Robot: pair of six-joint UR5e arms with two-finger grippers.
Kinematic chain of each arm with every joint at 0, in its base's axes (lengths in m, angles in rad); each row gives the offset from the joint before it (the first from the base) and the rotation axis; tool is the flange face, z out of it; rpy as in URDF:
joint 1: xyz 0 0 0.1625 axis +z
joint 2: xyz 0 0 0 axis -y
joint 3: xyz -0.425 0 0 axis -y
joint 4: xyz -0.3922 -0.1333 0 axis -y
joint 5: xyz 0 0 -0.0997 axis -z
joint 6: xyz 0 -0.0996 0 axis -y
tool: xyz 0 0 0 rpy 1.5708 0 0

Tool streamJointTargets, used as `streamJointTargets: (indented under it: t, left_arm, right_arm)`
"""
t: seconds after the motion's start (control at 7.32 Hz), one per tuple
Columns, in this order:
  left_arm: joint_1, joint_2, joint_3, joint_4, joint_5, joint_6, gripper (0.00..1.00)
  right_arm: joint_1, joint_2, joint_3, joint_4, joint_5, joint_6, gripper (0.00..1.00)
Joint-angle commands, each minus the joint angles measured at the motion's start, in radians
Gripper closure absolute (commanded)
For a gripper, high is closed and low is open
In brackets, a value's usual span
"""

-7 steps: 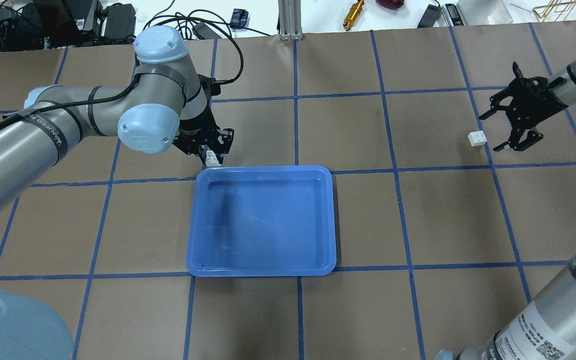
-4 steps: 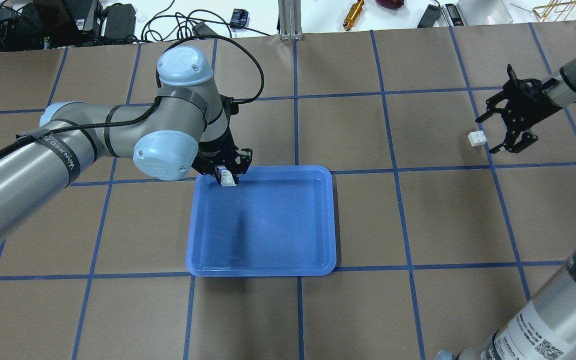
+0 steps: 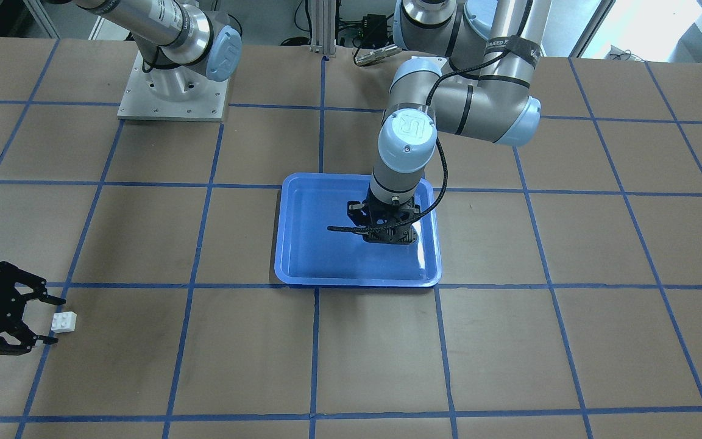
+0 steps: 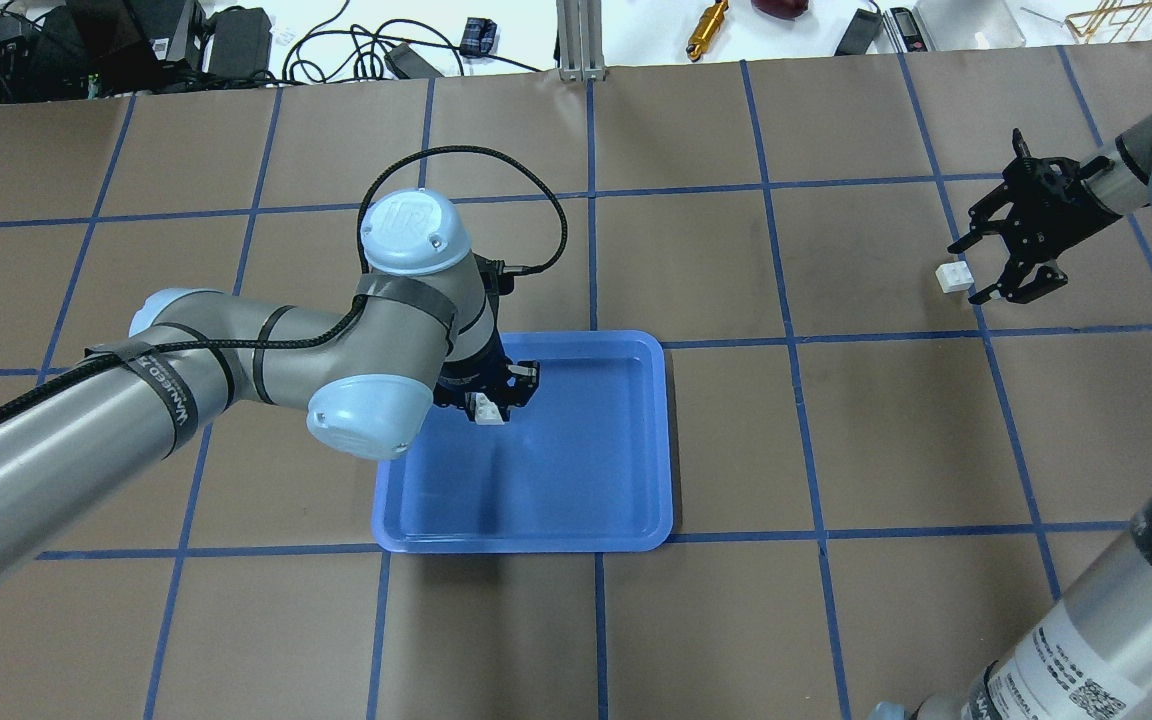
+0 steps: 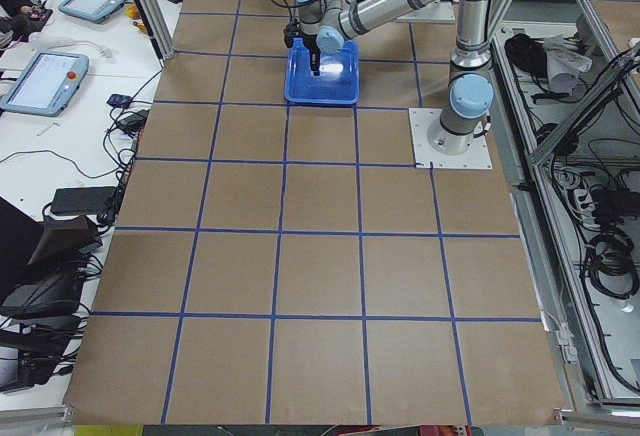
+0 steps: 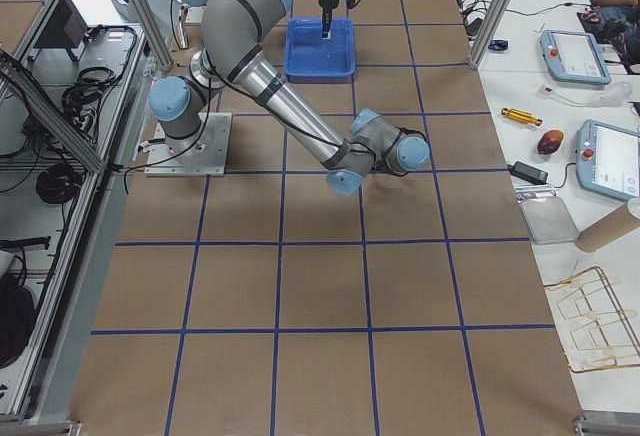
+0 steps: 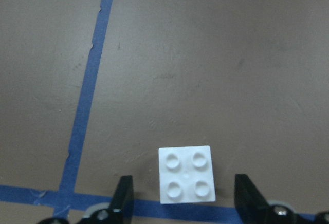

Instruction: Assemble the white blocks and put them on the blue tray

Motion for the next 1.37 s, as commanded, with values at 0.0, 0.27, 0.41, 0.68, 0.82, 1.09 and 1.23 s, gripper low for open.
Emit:
streamJointTargets:
  t: [0.0,0.27,0.41,0.68,0.82,1.09,1.23]
  left_arm:
    - [-0.037,-0.012,-0.018,0.032,-0.001,-0.083,1.00]
    - [-0.052,0.003,-0.047,0.031,-0.003,-0.082,1.00]
    - [-0.057,0.005,-0.068,0.032,-0.001,-0.086,1.00]
    - [-0.075,-0.006,-0.073,0.034,-0.003,-0.088,1.00]
    - [-0.087,-0.006,-0.072,0.037,-0.001,-0.088,1.00]
    - [-0.086,-0.020,-0.072,0.034,-0.004,-0.079,0.59]
    - [-0.086,-0.021,-0.072,0.035,-0.004,-0.079,0.25]
  right_arm:
    - [-0.001,-0.001,-0.002,-0.001,-0.001,-0.010,1.00]
    - [0.000,-0.007,-0.002,0.001,0.002,0.004,1.00]
    - [0.013,-0.019,-0.006,0.001,0.002,0.008,1.00]
    - [0.059,-0.105,0.010,0.053,0.013,0.175,1.00]
    - [0.089,-0.132,0.015,0.061,0.019,0.242,1.00]
    - [0.122,-0.186,0.096,0.061,0.132,0.307,1.00]
    - [0.158,-0.218,0.136,0.049,0.147,0.318,1.00]
